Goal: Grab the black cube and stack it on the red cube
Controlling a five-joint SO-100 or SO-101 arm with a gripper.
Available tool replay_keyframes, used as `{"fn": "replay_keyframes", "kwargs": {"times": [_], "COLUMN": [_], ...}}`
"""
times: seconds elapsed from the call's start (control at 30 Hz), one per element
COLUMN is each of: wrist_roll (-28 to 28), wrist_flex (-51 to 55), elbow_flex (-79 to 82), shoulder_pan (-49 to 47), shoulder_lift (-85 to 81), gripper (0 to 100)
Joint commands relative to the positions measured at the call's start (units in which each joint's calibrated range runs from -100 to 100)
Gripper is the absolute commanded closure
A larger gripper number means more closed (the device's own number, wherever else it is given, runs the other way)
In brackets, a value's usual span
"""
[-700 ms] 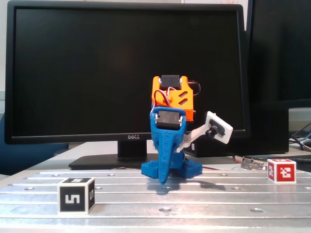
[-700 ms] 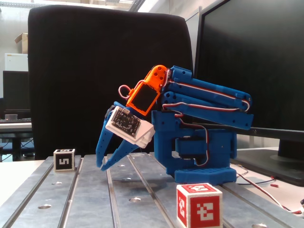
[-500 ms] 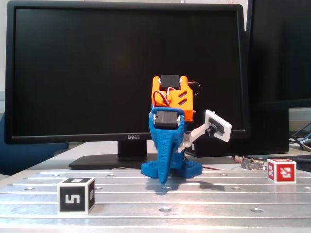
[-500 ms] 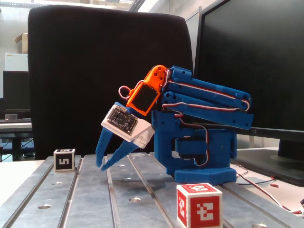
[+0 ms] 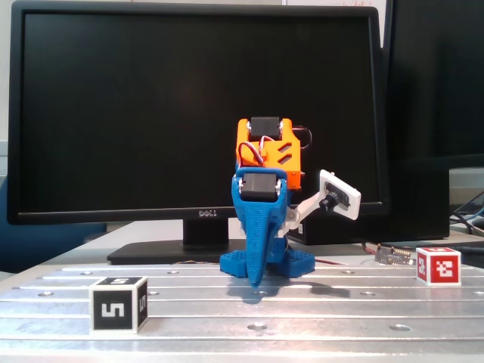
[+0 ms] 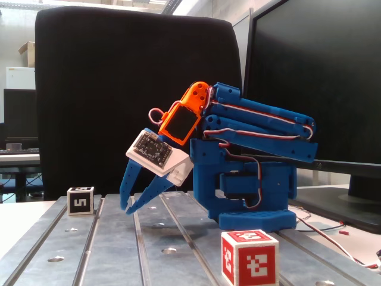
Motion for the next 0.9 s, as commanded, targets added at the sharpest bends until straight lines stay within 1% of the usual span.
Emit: {"fn": "replay_keyframes", "kwargs": {"times": [0.0,0.17,0.37,0.57,0.87], "wrist_roll": [-0.19,-0.19,-0.29,-0.29,0.18], "wrist_flex": [-1.13,-4.30,-5.07,-9.86,-10.03], "elbow_flex": [0.09,0.09,0.09,0.00,-5.88], "shoulder_pan": [-0.03,-0.10,-0.18,0.12,-0.18], "shoulder_lift": [0.42,0.42,0.42,0.50,3.17], "gripper": [99,99,99,99,99]}}
